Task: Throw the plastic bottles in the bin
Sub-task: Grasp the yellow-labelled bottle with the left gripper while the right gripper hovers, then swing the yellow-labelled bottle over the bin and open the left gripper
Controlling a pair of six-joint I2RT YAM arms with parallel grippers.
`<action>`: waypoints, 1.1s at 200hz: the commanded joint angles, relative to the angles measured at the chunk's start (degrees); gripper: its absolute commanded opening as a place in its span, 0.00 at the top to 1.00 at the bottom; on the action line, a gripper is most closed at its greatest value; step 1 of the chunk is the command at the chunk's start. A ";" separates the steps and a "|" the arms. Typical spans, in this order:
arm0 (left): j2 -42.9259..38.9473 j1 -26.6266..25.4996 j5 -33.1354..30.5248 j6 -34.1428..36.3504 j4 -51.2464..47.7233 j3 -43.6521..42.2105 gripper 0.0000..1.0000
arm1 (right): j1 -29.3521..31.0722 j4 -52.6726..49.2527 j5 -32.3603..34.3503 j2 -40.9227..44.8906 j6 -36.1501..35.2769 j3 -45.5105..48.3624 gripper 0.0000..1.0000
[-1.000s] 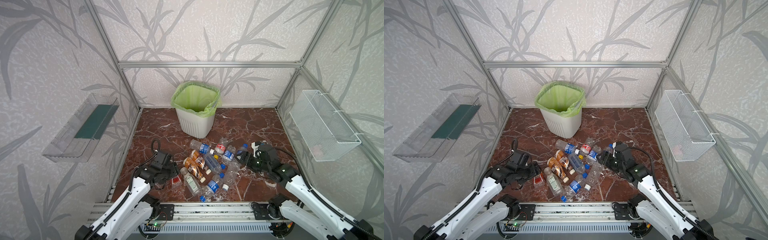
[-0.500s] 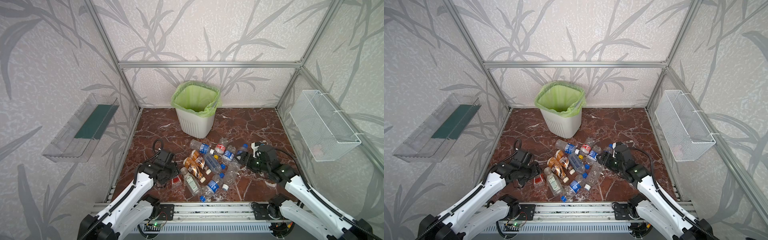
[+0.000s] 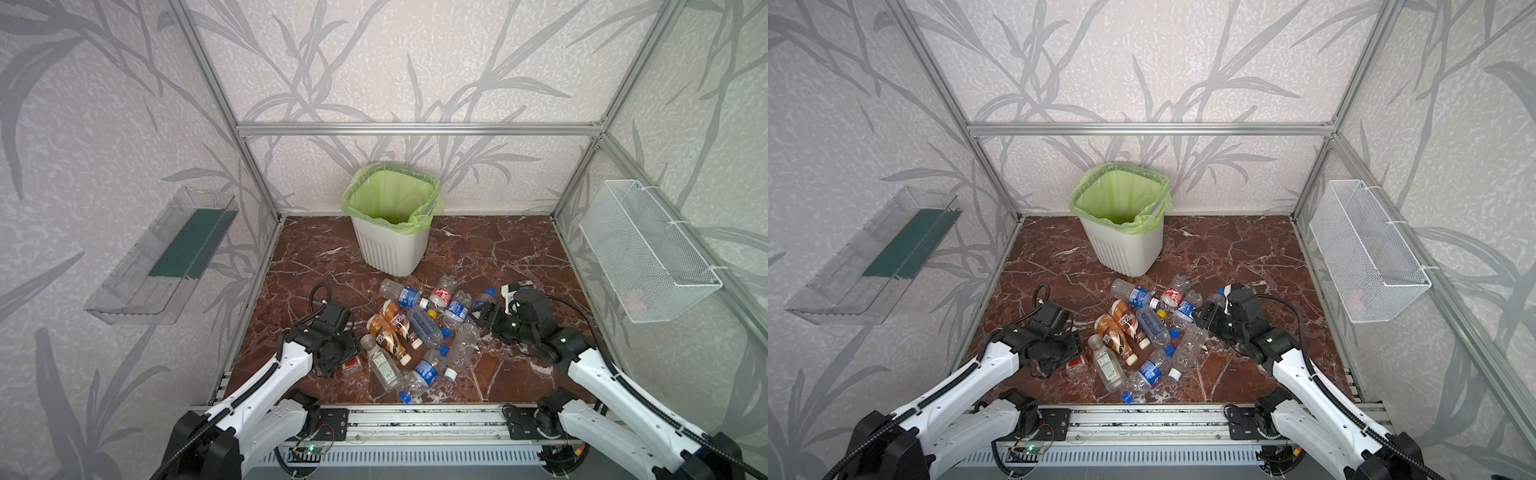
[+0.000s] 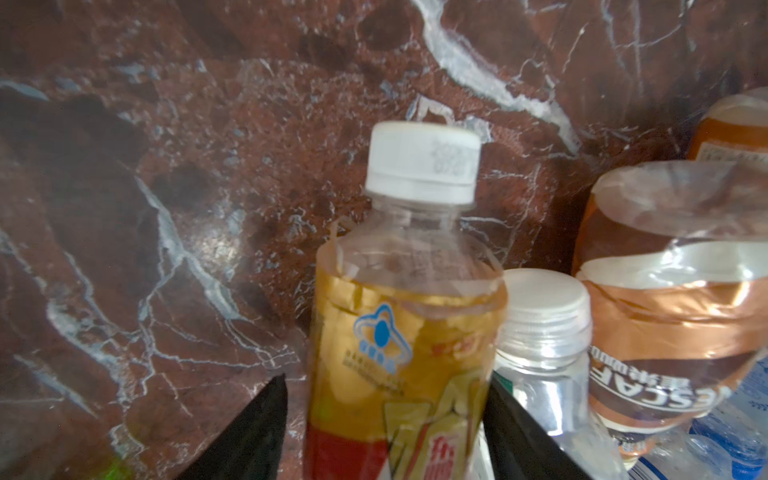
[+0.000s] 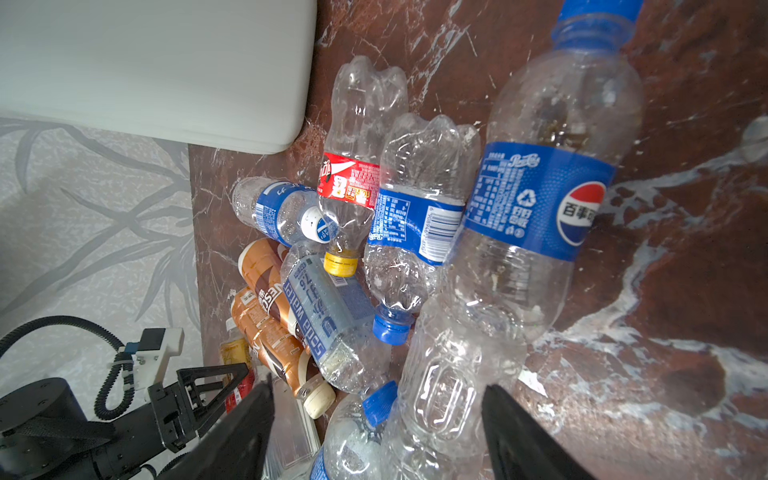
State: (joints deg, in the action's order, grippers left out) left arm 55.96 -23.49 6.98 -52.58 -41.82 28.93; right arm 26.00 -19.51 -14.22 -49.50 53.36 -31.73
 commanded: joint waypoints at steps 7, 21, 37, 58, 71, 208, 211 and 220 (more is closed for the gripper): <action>-0.02 -0.25 0.03 -1.07 0.87 -1.65 0.31 | 0.30 1.40 -0.61 -0.58 0.08 0.39 0.22; -0.39 -0.24 0.11 -1.28 1.45 -2.27 0.35 | 0.35 1.56 -0.72 -0.93 -0.10 0.35 0.23; -0.83 -0.23 0.22 -1.52 1.54 -2.61 0.39 | 0.32 1.82 -0.79 -1.28 -0.08 0.27 0.24; -2.27 -0.20 0.00 -1.81 1.06 -2.80 0.43 | 0.29 2.17 -0.81 -1.63 -0.19 0.11 0.25; -3.37 -0.20 -0.26 -1.96 0.58 -2.76 0.45 | 0.32 2.31 -0.81 -1.74 -0.19 0.16 0.26; -15.94 -0.23 -2.18 -2.69 1.95 7.41 0.48 | 0.36 3.01 -0.81 -2.16 -0.15 -0.31 0.27; -15.99 -0.24 -2.03 -2.60 2.64 7.90 0.48 | 0.37 2.99 -0.81 -2.25 -0.19 -0.43 0.27; -15.98 -0.24 -1.69 -2.49 4.90 9.25 0.48 | 0.37 3.13 -0.90 -2.32 -0.19 -0.53 0.27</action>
State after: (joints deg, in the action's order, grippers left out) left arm 40.69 -23.57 5.80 -54.65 -42.46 33.91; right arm 26.00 -17.58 -14.63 -51.44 53.36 -31.75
